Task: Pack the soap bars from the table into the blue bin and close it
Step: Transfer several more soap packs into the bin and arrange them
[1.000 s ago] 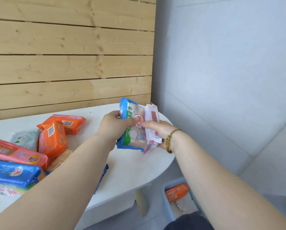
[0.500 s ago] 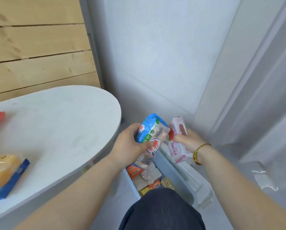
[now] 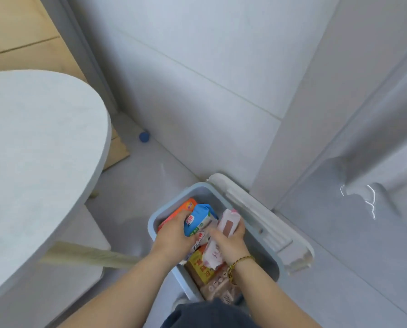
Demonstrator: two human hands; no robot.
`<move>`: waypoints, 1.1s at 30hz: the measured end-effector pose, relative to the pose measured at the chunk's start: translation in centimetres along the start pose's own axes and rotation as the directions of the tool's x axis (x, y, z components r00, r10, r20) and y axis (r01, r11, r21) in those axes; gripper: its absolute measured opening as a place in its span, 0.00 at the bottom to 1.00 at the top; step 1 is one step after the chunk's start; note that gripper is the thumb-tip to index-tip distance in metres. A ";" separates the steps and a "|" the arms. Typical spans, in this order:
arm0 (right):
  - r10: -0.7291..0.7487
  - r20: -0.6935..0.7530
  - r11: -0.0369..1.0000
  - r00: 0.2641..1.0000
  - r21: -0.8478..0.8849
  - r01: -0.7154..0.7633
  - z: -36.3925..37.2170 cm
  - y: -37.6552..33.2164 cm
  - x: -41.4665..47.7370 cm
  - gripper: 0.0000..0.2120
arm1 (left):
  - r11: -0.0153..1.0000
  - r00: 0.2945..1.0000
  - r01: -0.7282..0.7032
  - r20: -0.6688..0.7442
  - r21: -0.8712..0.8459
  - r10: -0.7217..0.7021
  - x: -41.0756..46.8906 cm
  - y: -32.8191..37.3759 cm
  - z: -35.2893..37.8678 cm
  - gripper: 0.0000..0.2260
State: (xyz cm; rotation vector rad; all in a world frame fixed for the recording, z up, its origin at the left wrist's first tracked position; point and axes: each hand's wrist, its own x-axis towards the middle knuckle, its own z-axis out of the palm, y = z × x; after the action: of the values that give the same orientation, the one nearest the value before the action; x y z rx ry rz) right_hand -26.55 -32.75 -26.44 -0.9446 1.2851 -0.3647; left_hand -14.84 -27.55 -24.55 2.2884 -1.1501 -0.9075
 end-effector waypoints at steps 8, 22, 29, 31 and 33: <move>-0.088 -0.045 0.996 0.995 0.009 0.089 2.4 3.8 2.1 0.47 | 0.964 0.994 -0.080 0.098 0.254 0.056 3.4 -1.9 0.9 0.25; 0.103 -0.041 0.994 0.994 0.036 -0.102 3.2 5.4 2.5 0.22 | 0.780 0.953 -0.298 0.135 0.551 0.270 3.8 -5.0 1.6 0.21; 0.023 -0.071 0.987 0.997 -0.155 -0.033 3.4 5.0 3.0 0.23 | 0.826 0.957 -0.291 0.160 0.483 0.243 2.9 -5.7 1.6 0.26; 0.032 -0.061 0.981 0.998 -0.187 -0.043 3.4 4.8 3.3 0.27 | 0.800 0.934 -0.350 0.240 0.486 0.263 2.4 -6.2 1.4 0.30; 0.064 -0.005 0.975 0.998 -0.212 -0.063 3.3 4.3 3.8 0.30 | 0.771 0.926 -0.365 0.288 0.522 0.244 2.3 -6.4 1.3 0.34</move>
State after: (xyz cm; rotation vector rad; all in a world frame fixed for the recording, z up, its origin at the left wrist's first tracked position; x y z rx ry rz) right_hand -23.51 -31.55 -32.24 -1.0797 1.3678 -0.1787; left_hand -11.27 -25.92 -30.22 2.3546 -2.0569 -0.7477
